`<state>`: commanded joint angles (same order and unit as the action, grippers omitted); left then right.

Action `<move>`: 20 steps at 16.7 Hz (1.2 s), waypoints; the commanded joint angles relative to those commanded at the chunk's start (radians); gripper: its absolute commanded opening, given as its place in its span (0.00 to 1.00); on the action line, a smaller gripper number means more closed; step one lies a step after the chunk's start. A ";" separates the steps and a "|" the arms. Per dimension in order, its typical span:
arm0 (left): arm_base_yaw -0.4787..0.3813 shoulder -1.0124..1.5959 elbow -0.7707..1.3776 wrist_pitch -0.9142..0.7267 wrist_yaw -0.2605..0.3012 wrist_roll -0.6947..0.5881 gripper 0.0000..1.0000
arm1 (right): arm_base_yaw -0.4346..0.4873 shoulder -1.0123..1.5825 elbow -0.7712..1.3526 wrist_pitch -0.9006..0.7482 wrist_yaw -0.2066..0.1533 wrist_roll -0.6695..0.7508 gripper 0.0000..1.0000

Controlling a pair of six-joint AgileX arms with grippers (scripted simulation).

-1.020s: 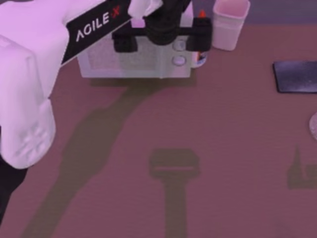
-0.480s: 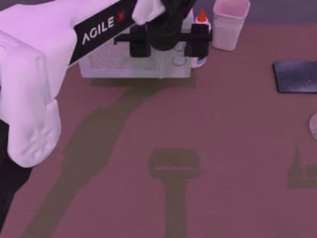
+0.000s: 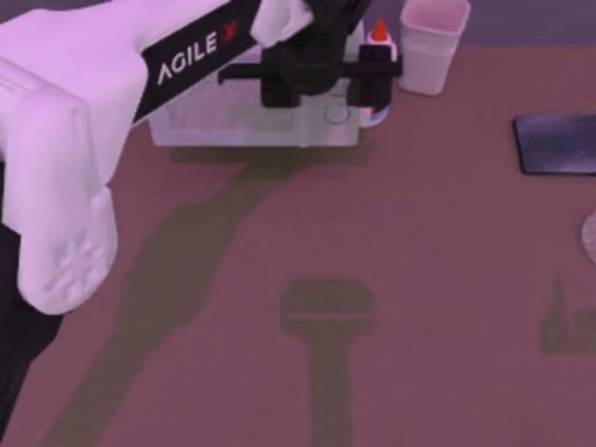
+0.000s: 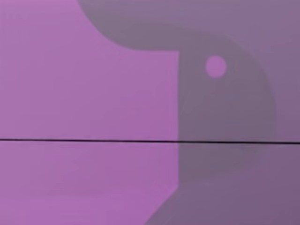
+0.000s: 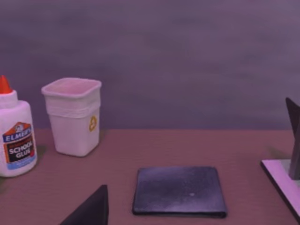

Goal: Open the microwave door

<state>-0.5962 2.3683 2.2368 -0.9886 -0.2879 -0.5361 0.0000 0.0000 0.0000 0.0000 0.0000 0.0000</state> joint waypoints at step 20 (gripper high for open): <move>-0.031 -0.123 -0.208 0.077 -0.015 -0.029 0.00 | 0.000 0.000 0.000 0.000 0.000 0.000 1.00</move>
<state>-0.6275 2.2453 2.0284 -0.9117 -0.3025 -0.5648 0.0000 0.0000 0.0000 0.0000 0.0000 0.0000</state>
